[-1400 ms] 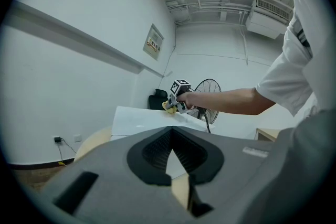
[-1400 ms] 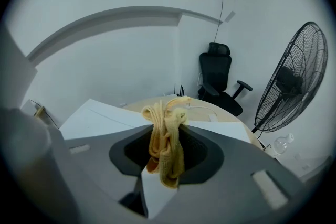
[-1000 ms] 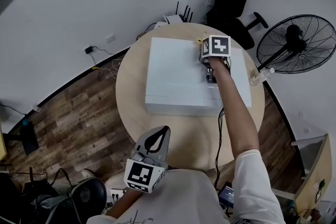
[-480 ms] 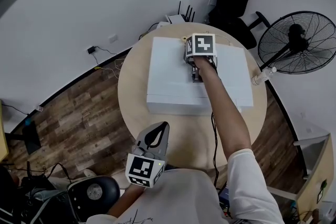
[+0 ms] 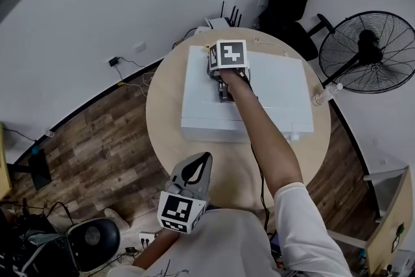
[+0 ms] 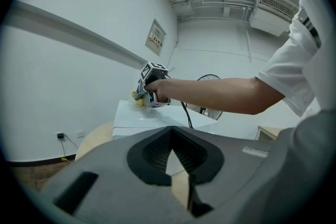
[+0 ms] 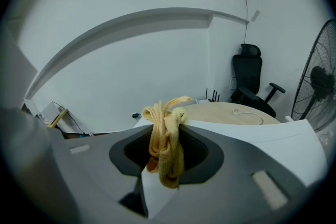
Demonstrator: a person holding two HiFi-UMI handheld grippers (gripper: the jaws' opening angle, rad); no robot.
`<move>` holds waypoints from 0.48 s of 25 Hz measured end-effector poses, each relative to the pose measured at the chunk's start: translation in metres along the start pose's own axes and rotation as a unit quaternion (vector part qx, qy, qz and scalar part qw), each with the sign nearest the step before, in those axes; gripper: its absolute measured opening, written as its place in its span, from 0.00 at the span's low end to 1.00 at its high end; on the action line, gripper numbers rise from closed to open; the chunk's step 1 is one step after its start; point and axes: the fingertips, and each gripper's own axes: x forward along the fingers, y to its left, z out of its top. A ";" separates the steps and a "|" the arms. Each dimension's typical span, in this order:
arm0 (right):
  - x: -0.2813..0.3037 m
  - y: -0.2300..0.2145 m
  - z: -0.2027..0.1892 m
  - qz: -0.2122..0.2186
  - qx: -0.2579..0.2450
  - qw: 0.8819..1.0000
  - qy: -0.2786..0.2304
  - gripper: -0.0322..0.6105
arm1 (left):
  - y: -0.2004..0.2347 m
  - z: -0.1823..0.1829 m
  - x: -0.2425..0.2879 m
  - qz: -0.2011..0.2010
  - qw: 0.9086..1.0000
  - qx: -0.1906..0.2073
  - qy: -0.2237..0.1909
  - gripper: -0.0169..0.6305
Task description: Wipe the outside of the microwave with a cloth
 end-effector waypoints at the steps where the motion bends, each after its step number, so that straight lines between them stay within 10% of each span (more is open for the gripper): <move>1: 0.002 0.006 0.001 0.007 -0.001 1.000 0.000 0.26 | 0.001 0.000 0.000 0.001 1.000 0.000 0.000 0.01; 12: 0.012 0.068 0.001 0.065 -0.045 0.997 -0.013 0.26 | 0.001 -0.005 -0.004 0.016 1.000 -0.005 0.002 0.01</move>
